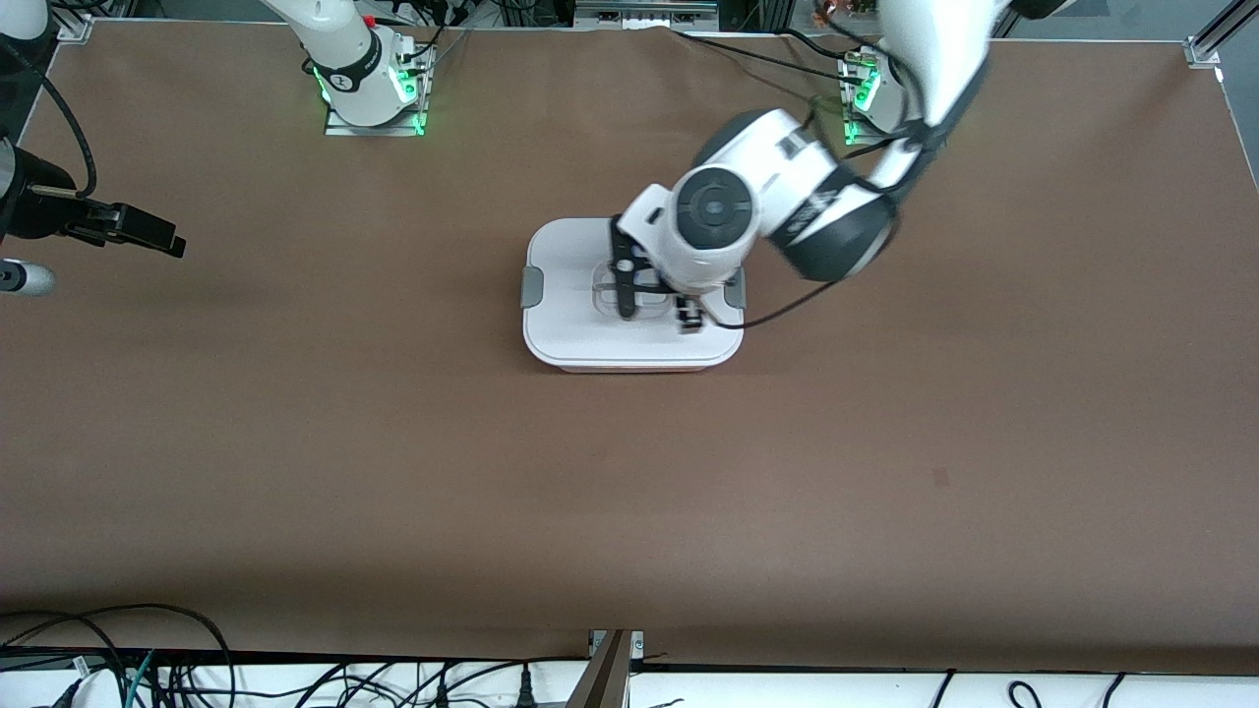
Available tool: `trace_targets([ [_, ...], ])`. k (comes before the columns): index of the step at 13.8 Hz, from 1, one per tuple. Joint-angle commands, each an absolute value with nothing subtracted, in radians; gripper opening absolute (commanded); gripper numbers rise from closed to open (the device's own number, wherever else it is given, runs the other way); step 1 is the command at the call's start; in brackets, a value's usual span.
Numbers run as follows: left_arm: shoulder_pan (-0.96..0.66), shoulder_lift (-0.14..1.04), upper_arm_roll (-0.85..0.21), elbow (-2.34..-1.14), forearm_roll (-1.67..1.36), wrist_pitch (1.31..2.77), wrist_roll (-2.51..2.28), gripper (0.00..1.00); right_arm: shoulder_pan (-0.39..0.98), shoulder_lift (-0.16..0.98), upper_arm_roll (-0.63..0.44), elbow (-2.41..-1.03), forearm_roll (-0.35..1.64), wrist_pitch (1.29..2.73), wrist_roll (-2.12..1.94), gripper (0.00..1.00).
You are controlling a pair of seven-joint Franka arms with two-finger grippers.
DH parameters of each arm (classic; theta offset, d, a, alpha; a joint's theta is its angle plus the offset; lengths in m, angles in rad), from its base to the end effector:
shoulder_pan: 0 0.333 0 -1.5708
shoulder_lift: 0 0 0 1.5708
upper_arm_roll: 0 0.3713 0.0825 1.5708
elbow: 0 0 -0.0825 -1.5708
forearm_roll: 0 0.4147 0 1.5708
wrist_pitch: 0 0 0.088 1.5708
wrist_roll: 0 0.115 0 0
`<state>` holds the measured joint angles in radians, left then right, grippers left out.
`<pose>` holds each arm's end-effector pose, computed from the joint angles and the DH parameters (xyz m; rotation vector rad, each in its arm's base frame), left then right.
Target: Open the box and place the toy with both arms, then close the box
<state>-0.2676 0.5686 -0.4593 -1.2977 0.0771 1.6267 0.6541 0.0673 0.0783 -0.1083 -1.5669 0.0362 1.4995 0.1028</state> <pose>0.6101 -0.4260 0.4577 2.3138 -1.8545 -0.2819 0.6010 -0.0176 0.6219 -3.1020 0.2239 0.2275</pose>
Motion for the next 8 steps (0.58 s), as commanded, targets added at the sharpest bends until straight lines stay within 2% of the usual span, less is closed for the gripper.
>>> trace_targets([
  [1, -0.155, 0.433, -0.463, -1.322, 0.089, 1.476, 0.533, 1.0, 0.075, 0.077, -0.112, -1.557, 0.028, 1.499, 0.092, 1.0],
  [4, -0.025, 0.367, -0.457, -1.322, 0.121, 1.453, 0.389, 1.0, 0.075, 0.084, -0.112, -1.557, 0.029, 1.502, 0.092, 1.0],
  [6, -0.101, 0.315, -0.35, -1.315, 0.188, 1.456, 0.289, 1.0, 0.077, 0.087, -0.112, -1.557, 0.032, 1.509, 0.094, 1.0],
  [8, -0.098, 0.267, -0.278, -1.333, 0.178, 1.472, 0.224, 1.0, 0.095, 0.101, -0.106, -1.555, 0.029, 1.514, 0.1, 1.0],
])
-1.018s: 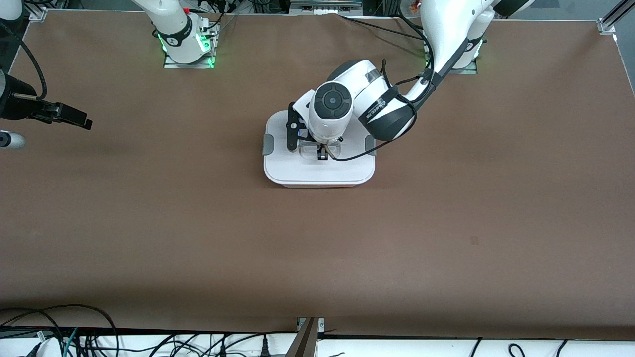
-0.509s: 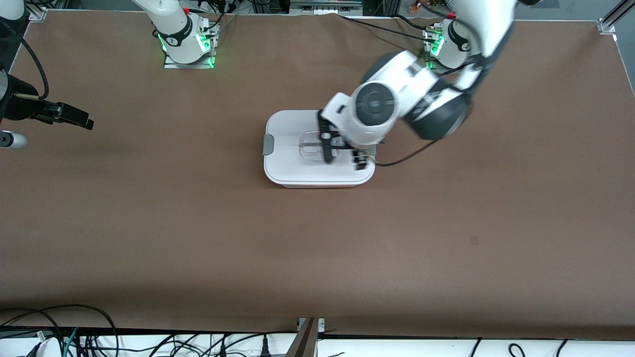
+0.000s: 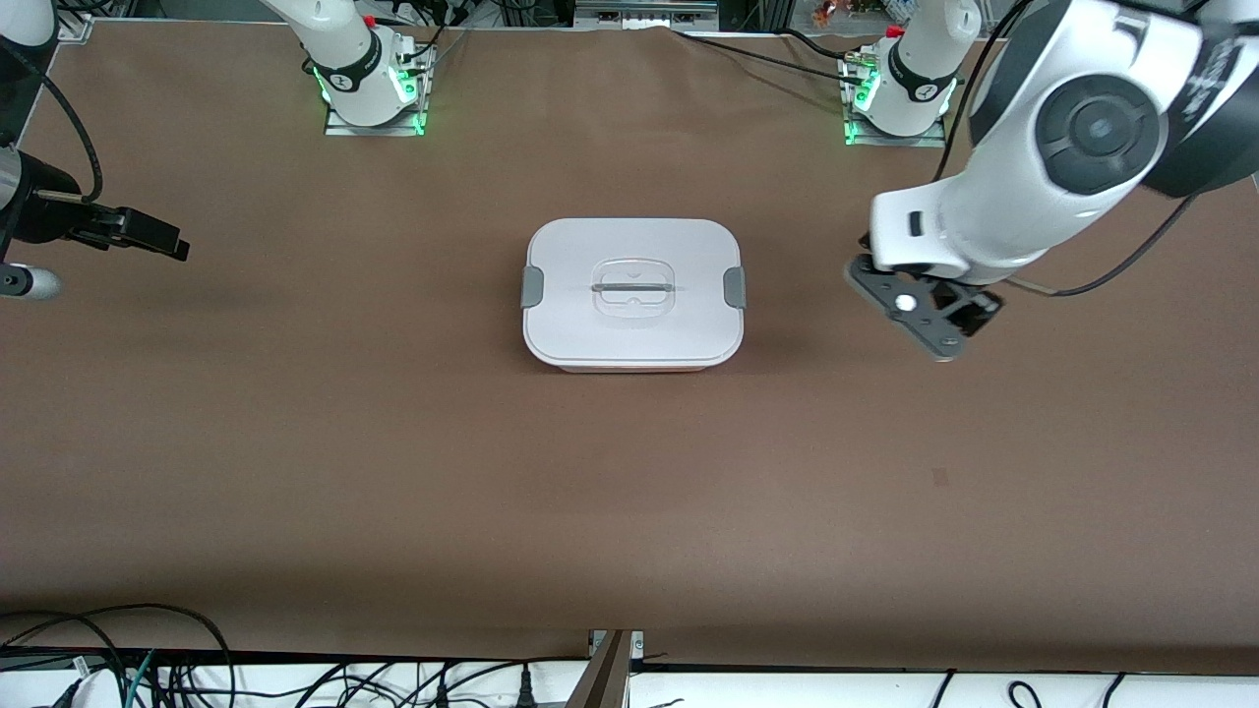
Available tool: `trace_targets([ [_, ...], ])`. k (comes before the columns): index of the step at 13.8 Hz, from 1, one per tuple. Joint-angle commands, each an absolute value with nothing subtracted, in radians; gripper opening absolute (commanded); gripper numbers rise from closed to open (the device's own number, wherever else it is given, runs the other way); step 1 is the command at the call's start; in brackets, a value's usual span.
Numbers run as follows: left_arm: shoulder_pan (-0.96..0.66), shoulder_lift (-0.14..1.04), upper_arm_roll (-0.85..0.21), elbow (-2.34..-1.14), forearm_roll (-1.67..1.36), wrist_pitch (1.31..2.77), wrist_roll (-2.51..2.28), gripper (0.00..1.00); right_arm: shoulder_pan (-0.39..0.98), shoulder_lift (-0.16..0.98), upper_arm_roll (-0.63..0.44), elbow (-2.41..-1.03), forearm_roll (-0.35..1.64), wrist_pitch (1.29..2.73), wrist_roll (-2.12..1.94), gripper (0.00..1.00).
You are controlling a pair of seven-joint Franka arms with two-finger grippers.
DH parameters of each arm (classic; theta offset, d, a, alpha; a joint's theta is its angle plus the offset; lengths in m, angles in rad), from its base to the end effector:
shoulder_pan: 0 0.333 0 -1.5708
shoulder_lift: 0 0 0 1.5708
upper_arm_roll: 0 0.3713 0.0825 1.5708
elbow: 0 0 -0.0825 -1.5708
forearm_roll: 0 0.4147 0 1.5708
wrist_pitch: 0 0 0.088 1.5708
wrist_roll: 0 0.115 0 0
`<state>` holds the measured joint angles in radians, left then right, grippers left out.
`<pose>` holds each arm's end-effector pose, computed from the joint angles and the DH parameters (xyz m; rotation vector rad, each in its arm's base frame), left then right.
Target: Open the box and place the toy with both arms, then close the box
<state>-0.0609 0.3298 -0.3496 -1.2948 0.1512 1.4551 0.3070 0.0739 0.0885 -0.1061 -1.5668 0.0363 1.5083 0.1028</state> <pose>0.6462 -0.2153 0.5998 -2.8980 1.0617 0.2299 0.6052 -0.0122 0.6164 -3.1042 0.2109 0.2297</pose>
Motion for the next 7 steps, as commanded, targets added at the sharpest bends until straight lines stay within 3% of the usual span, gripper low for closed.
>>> trace_targets([
  [1, -0.098, 0.246, -0.238, -1.36, 0.155, 1.533, 0.186, 1.0, 0.097, 0.101, -0.106, -1.555, 0.029, 1.514, 0.101, 1.0],
  [4, -0.091, 0.133, -0.1, -1.515, 0.045, 1.633, 0.103, 1.0, 0.095, 0.101, -0.106, -1.555, 0.032, 1.514, 0.1, 1.0],
  [7, -0.034, -0.049, -0.081, -1.725, 0.04, 1.738, 0.062, 1.0, 0.095, 0.101, -0.106, -1.555, 0.032, 1.514, 0.1, 1.0],
])
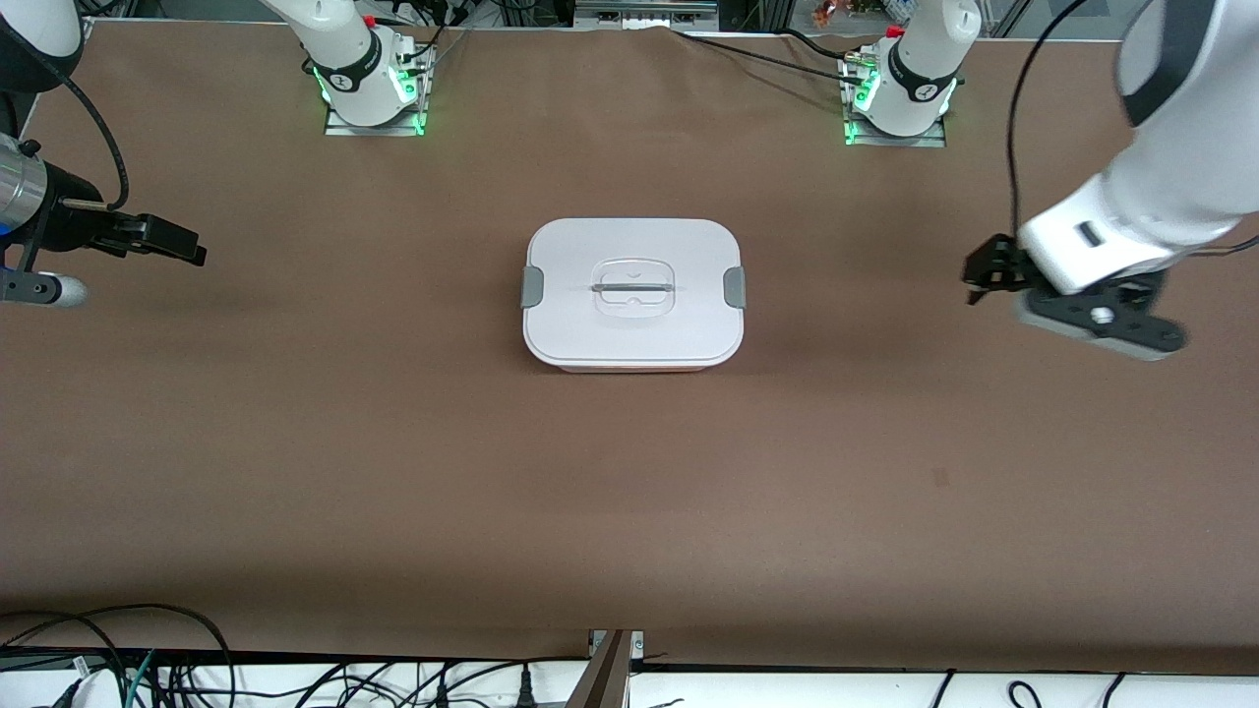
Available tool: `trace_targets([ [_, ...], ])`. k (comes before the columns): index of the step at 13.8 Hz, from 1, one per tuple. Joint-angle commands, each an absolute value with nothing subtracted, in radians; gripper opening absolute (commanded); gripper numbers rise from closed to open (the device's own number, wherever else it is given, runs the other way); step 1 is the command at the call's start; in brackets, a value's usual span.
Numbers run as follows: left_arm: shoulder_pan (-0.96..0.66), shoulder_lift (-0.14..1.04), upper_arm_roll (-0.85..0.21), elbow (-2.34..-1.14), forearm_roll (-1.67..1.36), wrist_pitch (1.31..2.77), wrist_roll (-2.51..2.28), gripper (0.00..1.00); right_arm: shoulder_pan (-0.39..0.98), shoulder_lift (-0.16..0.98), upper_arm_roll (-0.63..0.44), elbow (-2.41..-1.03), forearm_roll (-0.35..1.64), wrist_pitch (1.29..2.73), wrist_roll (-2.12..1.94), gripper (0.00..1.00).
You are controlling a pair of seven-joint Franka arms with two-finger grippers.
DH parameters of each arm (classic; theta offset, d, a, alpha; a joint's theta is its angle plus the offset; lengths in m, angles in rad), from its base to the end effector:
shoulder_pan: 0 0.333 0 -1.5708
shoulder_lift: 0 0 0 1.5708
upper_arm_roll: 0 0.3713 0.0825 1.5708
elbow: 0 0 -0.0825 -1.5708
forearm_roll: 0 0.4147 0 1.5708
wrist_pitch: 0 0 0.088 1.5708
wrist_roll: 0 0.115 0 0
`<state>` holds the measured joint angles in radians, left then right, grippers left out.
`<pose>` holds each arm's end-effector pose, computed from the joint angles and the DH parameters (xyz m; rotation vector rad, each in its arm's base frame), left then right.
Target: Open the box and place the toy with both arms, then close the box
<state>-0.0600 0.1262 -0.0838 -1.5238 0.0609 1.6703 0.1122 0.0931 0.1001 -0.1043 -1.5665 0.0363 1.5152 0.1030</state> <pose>0.6335 -0.0817 0.6276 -3.0654 0.4018 -0.0333 0.6094 0.0007 0.6100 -3.1085 0.1792 0.2369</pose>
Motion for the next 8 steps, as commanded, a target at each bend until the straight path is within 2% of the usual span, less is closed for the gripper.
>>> trace_targets([
  [1, -0.035, -0.078, -0.08, -1.744, 0.041, 1.736, 0.008, 1.0, 0.095, 0.101, -0.106, -1.554, 0.032, 1.514, 0.1, 1.0],
  [8, -0.043, -0.083, -0.055, -1.749, 0.026, 1.709, -0.052, 1.0, 0.095, 0.117, -0.106, -1.54, 0.032, 1.52, 0.1, 1.0],
])
